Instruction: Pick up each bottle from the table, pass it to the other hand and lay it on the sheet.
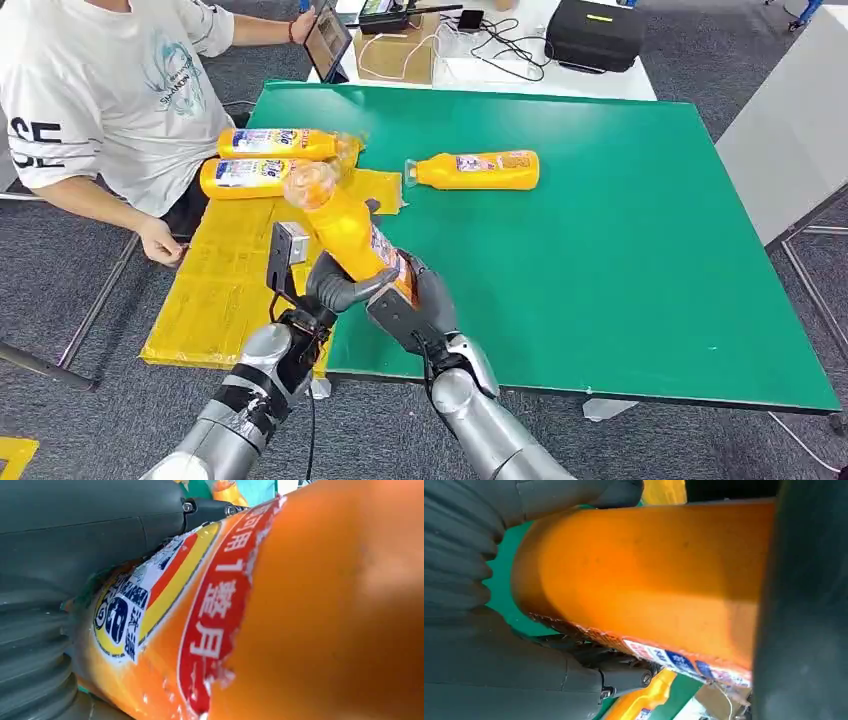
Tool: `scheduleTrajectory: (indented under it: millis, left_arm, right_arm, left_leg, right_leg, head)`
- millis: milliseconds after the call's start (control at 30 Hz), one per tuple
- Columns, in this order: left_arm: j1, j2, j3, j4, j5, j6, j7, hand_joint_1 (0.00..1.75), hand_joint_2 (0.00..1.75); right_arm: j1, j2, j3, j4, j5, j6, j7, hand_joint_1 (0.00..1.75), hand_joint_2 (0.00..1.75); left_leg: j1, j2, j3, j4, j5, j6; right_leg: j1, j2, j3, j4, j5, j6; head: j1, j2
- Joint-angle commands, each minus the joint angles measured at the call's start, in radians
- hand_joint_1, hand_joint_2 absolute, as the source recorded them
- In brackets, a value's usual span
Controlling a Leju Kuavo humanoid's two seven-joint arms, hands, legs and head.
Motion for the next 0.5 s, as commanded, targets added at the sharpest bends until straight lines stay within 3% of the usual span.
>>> scheduleTrajectory:
  millis: [33, 67, 100, 500]
  left_arm:
    - [-0.057, 0.001, -0.016, 0.105, 0.030, 0.000, -0.004, 1.05, 1.75]
    - [-0.054, 0.002, -0.003, 0.102, 0.039, 0.005, -0.010, 1.75, 1.75]
    - [-0.051, 0.002, 0.009, 0.098, 0.044, 0.015, -0.014, 1.75, 1.75]
    - [-0.068, 0.029, 0.079, 0.094, -0.046, 0.181, -0.085, 1.75, 1.75]
  right_arm:
    - [-0.067, 0.009, 0.084, 0.117, -0.002, 0.028, 0.004, 1.61, 1.75]
    - [-0.065, 0.007, 0.086, 0.116, -0.002, 0.022, 0.007, 0.16, 1.75]
    - [-0.059, 0.007, 0.077, 0.113, -0.012, 0.011, 0.004, 0.00, 1.75]
    - [-0.014, -0.043, 0.023, 0.004, -0.075, -0.019, -0.016, 0.00, 1.75]
  left_leg:
    - [0.001, 0.000, 0.005, 0.000, -0.002, -0.001]
    - [0.000, 0.000, 0.003, 0.000, -0.001, -0.001]
    - [0.001, 0.000, 0.005, 0.000, -0.002, -0.001]
    - [0.001, -0.001, 0.003, 0.000, -0.001, -0.001]
  right_leg:
    - [0.001, -0.001, 0.005, 0.000, -0.002, -0.002]
    - [0.001, 0.000, 0.003, 0.000, -0.001, -0.001]
    - [0.001, -0.001, 0.005, 0.000, -0.002, -0.002]
    - [0.001, -0.001, 0.003, -0.001, -0.002, -0.001]
  head:
    - [0.000, 0.000]
    - [0.000, 0.000]
    - [0.000, 0.000]
    - [0.000, 0.000]
